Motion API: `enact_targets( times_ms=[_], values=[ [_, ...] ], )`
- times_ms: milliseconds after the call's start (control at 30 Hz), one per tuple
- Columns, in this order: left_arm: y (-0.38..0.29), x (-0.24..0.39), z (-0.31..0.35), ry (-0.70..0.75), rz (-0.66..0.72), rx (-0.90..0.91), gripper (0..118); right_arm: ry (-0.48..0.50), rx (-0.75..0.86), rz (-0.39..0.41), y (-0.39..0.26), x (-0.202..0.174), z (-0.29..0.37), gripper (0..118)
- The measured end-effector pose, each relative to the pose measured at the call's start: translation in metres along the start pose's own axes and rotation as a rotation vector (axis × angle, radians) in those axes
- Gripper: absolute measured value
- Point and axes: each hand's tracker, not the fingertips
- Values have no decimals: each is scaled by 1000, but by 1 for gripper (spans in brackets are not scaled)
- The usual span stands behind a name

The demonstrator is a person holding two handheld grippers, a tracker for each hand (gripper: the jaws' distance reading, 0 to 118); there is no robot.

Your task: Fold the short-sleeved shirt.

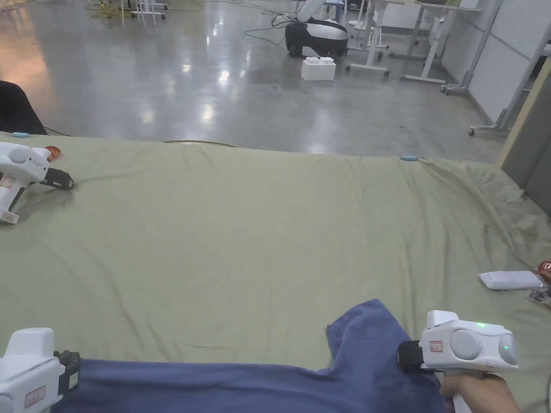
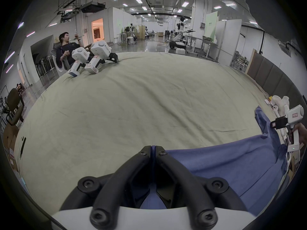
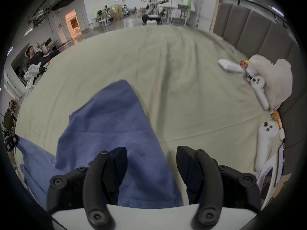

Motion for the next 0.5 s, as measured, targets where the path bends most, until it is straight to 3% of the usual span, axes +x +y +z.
enact_targets(
  times_ms=[33, 100, 200, 500],
  values=[
    [0, -1, 0, 1, 2, -5, 1, 0, 1, 9, 0, 0, -3, 45],
    [-1, -3, 0, 4, 6, -9, 1, -5, -1, 39, -2, -5, -4, 38],
    [-1, -3, 1, 3, 17, -8, 1, -7, 9, 46, -2, -5, -3, 1],
    [-1, -1, 15, -4, -10, 37, 1, -12, 148, 84, -20, -6, 34, 0]
  ],
)
